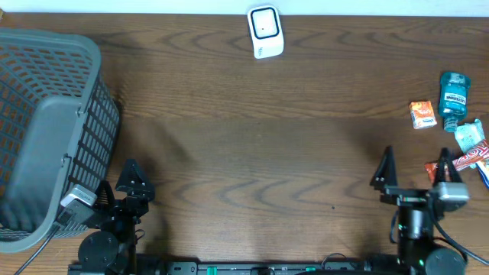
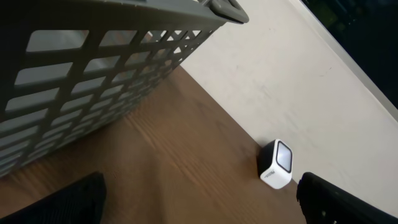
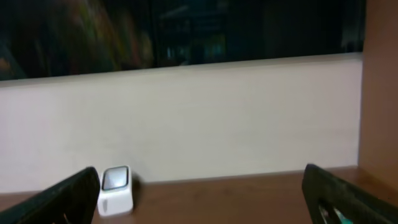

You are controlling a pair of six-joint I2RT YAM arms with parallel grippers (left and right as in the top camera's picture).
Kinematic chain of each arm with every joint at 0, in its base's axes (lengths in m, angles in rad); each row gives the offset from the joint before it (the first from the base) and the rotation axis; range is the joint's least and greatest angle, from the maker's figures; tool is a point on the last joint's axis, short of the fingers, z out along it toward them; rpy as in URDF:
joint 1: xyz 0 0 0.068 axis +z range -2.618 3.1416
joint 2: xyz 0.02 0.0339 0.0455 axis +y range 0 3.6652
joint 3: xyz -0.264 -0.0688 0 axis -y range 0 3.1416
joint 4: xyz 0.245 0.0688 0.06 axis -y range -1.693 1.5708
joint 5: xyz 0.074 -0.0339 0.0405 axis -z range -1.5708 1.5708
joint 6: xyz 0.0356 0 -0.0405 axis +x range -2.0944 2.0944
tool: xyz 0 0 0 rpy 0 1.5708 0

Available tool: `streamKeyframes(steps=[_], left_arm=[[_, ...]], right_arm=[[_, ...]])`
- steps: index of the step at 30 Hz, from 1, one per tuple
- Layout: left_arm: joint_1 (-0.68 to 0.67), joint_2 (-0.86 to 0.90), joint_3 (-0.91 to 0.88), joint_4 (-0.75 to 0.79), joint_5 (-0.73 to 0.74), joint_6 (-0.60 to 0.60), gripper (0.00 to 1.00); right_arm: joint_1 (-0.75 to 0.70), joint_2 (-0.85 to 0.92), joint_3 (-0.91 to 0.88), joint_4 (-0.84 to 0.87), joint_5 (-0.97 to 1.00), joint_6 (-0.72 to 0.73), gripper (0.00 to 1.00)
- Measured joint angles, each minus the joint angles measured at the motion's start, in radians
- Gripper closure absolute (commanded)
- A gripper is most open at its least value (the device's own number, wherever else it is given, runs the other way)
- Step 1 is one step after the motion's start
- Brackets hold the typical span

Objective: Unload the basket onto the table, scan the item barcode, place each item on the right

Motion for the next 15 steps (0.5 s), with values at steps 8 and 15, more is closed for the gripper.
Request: streamKeyframes(steps=[8, 15], left_arm=[[0.000, 0.000, 0.000, 0.000, 0.000, 0.000, 0.02], [0.000, 0.000, 0.000, 0.000, 0.000, 0.000, 0.02]], right_arm=[[0.000, 0.000, -0.168, 0.143, 0.002, 0.003, 0.01], [0.000, 0.000, -0.220, 0.154, 0.011, 0.003, 0.01]])
